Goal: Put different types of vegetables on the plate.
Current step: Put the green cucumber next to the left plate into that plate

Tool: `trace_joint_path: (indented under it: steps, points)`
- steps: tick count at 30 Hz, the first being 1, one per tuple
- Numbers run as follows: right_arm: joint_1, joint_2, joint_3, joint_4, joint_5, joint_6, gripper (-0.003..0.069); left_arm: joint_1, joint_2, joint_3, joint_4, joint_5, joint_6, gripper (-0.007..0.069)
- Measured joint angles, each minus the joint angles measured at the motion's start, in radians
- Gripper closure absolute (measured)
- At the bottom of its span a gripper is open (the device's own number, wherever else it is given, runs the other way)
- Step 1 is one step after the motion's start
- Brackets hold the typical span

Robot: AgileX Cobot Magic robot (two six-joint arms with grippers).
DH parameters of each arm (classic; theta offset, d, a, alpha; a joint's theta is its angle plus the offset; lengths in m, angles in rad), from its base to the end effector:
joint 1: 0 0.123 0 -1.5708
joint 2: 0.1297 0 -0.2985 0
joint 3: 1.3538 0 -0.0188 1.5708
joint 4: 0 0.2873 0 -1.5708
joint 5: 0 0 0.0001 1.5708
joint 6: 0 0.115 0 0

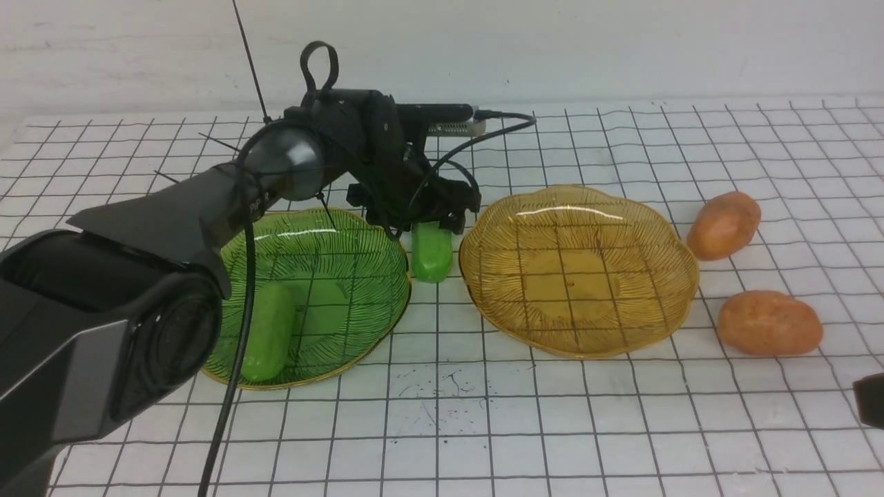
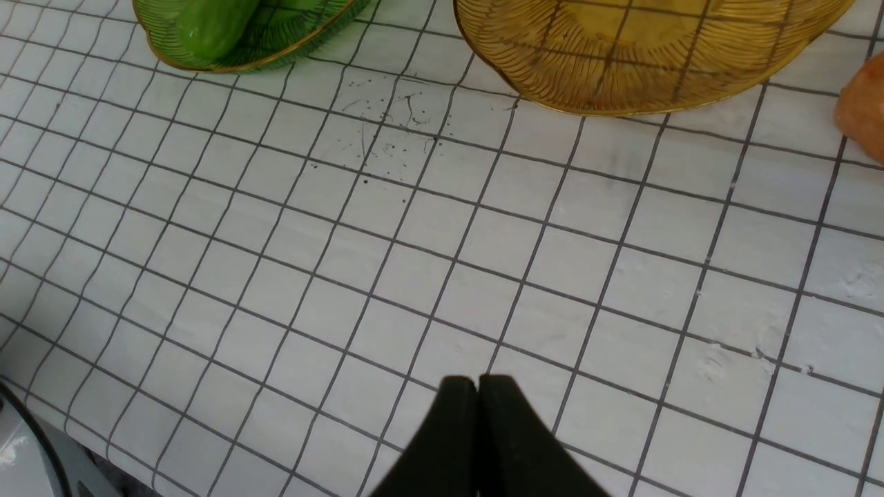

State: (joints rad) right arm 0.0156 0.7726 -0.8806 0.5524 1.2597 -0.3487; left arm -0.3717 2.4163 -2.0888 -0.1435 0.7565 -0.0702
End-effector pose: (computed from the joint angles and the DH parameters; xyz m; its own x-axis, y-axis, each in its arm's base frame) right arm 0.1448 0.0597 0.3468 -0.7931 -0.1523 -0.5897 -0.4108 0.8486 0.3333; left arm 0.5486 -0.2260 0.1445 -0.8394 0.1414 -0.5247 0.2696 0.9467 -0.1761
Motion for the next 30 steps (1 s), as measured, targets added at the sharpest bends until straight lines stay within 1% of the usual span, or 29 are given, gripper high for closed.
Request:
trace_joint_path:
  steps: [3,8,13,14,16,18,19,20,21,23,25,27,30]
  points:
    - [0.0,0.0,0.0,0.0,0.0,0.0,0.0669,0.0,0.007,0.0,0.0,-0.007,0.0,0.0214]
    - [0.0,0.0,0.0,0.0,0.0,0.0,0.0669,0.0,0.008,-0.04,0.0,-0.002,0.002,0.0216]
    - [0.0,0.0,0.0,0.0,0.0,0.0,0.0669,0.0,-0.012,-0.161,0.0,0.051,0.003,0.0216]
    - [0.0,0.0,0.0,0.0,0.0,0.0,0.0669,0.0,-0.038,-0.214,0.005,0.111,0.013,0.0216]
    - [0.0,0.0,0.0,0.0,0.0,0.0,0.0669,0.001,-0.057,-0.243,0.013,0.154,0.026,0.0216]
    - [0.0,0.0,0.0,0.0,0.0,0.0,0.0669,0.013,-0.113,-0.294,0.046,0.29,0.053,0.0216]
    - [0.0,0.0,0.0,0.0,0.0,0.0,0.0669,0.015,-0.113,-0.294,0.049,0.29,0.053,0.0216]
    - [0.0,0.0,0.0,0.001,0.0,0.0,0.0669,0.032,-0.146,-0.308,0.062,0.386,0.057,0.0216]
    - [0.0,0.0,0.0,0.001,0.0,0.0,0.0669,0.043,-0.159,-0.309,0.066,0.432,0.058,0.0216]
    - [0.0,0.0,0.0,0.001,0.0,0.0,0.0669,0.072,-0.168,-0.31,0.069,0.473,0.06,0.0216]
    - [0.0,0.0,0.0,0.002,0.0,0.0,0.0669,0.09,-0.168,-0.299,0.063,0.479,0.06,0.0216]
    - [0.0,0.0,0.0,0.002,0.0,-0.003,0.0669,0.117,-0.169,-0.247,0.028,0.48,0.059,0.0216]
    - [0.0,0.0,0.0,0.003,0.0,-0.003,0.0669,0.121,-0.183,-0.16,-0.002,0.479,0.054,0.0216]
